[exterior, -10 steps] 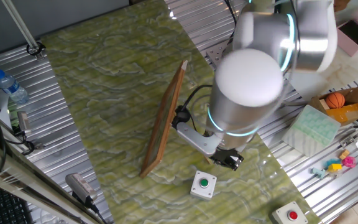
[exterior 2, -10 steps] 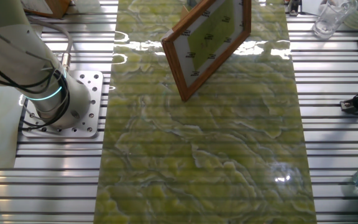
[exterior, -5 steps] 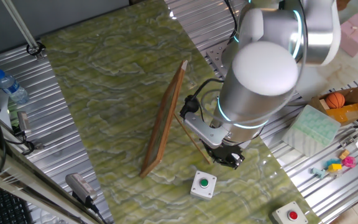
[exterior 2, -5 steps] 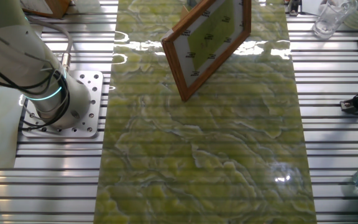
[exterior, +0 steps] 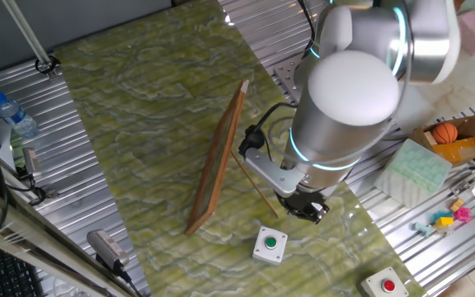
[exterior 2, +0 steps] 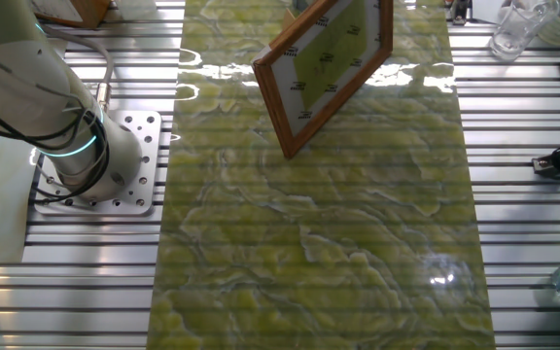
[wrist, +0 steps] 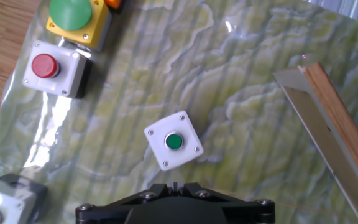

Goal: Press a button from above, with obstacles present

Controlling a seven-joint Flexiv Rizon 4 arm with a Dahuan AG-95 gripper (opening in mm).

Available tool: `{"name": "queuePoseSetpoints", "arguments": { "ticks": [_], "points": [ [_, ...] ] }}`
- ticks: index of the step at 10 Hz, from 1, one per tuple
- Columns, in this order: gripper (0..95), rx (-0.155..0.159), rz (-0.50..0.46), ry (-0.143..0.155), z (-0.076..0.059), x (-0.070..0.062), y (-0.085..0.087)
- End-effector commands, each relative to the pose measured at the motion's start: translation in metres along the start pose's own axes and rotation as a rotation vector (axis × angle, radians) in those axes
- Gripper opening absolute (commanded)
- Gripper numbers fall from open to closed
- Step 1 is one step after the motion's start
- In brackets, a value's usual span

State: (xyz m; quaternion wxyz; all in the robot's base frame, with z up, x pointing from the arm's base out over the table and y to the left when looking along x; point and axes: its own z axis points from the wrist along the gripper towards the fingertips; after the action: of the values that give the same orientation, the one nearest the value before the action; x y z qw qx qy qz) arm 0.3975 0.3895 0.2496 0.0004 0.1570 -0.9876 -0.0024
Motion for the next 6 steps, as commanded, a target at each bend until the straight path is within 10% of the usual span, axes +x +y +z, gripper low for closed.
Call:
{"name": "queuePoseSetpoints", "arguments": {
  "ticks": [1, 6],
  "points": [
    [0.0, -0.004, 0.002, -0.007, -0.0004, 0.0006, -0.0001],
    [0.0, 0.003, 0.009, -0.004, -0.0008, 0.0007, -0.0003]
  ]
}}
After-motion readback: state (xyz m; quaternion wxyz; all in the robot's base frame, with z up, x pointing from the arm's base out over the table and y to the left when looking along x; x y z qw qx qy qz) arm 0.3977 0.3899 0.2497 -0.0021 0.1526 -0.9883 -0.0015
